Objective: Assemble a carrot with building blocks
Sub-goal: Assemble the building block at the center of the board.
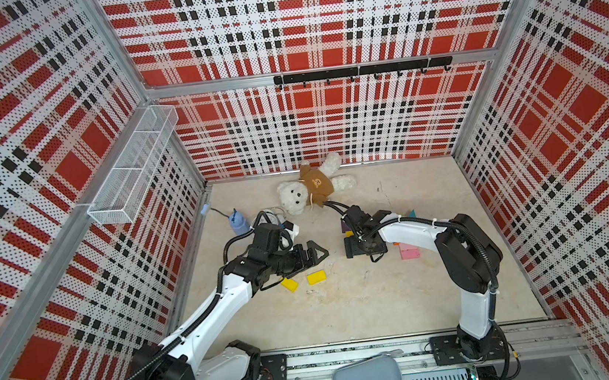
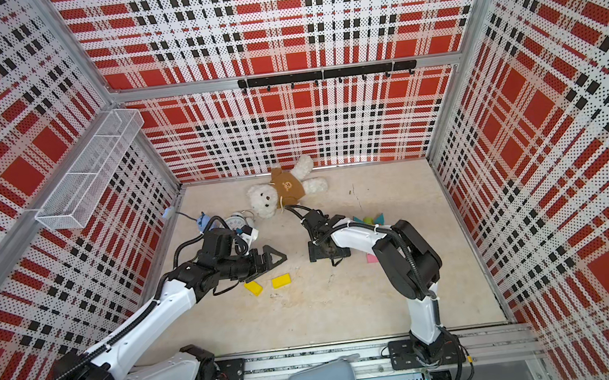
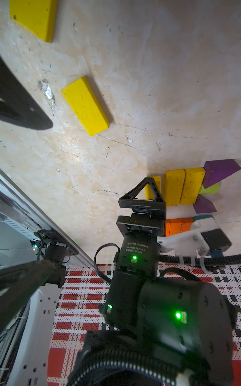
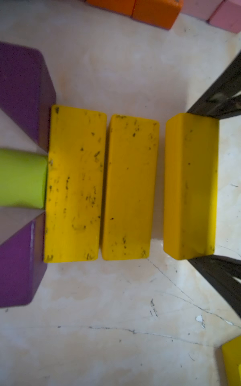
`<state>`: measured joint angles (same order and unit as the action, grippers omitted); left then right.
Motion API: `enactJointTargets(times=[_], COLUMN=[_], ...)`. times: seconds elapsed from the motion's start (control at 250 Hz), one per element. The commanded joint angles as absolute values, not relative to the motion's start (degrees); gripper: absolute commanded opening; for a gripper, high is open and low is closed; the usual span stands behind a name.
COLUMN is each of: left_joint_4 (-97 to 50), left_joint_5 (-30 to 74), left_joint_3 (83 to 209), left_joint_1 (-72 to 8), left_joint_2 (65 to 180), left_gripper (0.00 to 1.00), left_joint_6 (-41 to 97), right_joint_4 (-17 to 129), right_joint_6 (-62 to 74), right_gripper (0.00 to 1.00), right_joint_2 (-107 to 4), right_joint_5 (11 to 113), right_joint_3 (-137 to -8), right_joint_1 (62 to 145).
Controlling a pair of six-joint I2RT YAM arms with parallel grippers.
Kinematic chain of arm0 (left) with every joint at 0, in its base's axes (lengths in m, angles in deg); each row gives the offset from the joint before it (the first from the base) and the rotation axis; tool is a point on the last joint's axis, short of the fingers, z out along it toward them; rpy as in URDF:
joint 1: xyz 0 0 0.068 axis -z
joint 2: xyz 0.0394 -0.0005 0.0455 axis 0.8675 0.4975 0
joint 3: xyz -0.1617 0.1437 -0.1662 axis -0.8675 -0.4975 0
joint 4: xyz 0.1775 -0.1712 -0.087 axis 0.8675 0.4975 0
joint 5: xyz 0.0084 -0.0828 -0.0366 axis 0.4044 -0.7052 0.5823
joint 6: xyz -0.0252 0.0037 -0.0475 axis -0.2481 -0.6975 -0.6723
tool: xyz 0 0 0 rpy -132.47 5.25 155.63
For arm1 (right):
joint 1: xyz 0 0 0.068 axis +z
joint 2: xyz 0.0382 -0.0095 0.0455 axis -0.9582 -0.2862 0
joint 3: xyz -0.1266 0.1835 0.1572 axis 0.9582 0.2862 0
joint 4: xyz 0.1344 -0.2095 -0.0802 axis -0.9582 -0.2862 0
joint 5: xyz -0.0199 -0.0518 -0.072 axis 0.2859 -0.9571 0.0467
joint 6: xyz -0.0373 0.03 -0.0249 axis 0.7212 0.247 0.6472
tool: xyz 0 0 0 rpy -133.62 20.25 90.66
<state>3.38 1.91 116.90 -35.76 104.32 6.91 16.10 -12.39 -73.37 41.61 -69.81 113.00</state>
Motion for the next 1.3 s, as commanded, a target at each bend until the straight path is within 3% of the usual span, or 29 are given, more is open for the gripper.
enactJointTargets(times=[0.0,1.297], left_joint_4=[2.1,1.0], left_joint_5=[2.4,1.5], left_joint_3=[116.4,115.1], left_joint_1=[-36.1,-36.5], left_joint_2=[103.7,102.8], left_gripper=[1.0,1.0], left_joint_6=[7.0,6.1], right_joint_4=[17.1,17.2], right_joint_6=[-14.4,-16.3], right_gripper=[0.89,0.92], right_joint_2=[-75.1,-77.9], right_joint_5=[41.9,40.1], right_joint_3=[-70.7,-72.3], right_joint_1=[112.8,112.9])
